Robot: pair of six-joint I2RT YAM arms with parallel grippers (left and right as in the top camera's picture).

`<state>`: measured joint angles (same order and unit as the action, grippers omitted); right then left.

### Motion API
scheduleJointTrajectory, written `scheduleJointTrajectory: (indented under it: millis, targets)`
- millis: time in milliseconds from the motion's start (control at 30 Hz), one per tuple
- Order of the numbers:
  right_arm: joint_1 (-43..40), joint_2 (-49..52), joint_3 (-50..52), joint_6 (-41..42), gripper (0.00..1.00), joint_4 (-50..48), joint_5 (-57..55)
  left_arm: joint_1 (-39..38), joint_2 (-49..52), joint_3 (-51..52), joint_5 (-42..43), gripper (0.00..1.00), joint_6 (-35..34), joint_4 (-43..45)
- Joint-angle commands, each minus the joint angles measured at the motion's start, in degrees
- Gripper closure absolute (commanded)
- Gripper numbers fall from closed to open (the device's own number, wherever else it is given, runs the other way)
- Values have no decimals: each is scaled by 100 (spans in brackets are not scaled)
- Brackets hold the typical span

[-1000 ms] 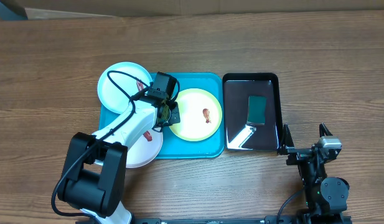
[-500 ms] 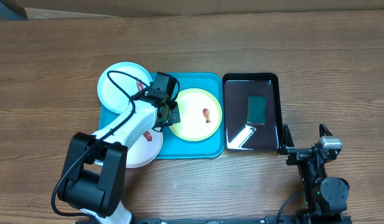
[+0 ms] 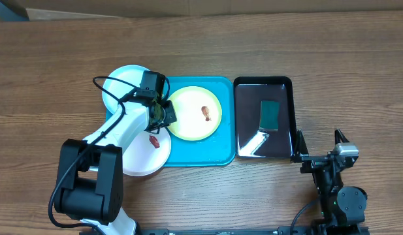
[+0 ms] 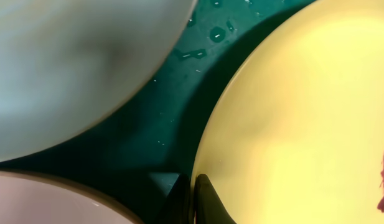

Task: Clean dirty plates on tray and stack at the side
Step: 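Reach the right gripper into the black tray toward the sponge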

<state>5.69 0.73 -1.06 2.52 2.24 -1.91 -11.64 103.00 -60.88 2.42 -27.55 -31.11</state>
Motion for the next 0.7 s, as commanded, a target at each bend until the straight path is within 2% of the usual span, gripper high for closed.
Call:
scheduleJointTrajectory:
  millis: [0, 133, 167, 300, 500, 667]
  targets:
    - [-20, -4, -291, 323, 0, 330, 393, -37, 28, -101, 63, 96, -96, 31]
    - [-20, 518, -1499, 474, 0, 1235, -20, -39, 28, -101, 61, 96, -76, 37]
    - [-20, 1051, -2227, 476, 0, 1545, -7, -39, 28, -101, 63, 96, -76, 52]
    - [-20, 2704, -4085, 472, 0, 2739, 164, -44, 28, -101, 81, 96, -79, 66]
    - [-20, 5744, -6935, 479, 0, 5534, 256, -50, 28, -101, 79, 96, -76, 52]
    - [-20, 7626, -8290, 518, 0, 6494, 1147, -50, 28, -101, 79, 96, -76, 52]
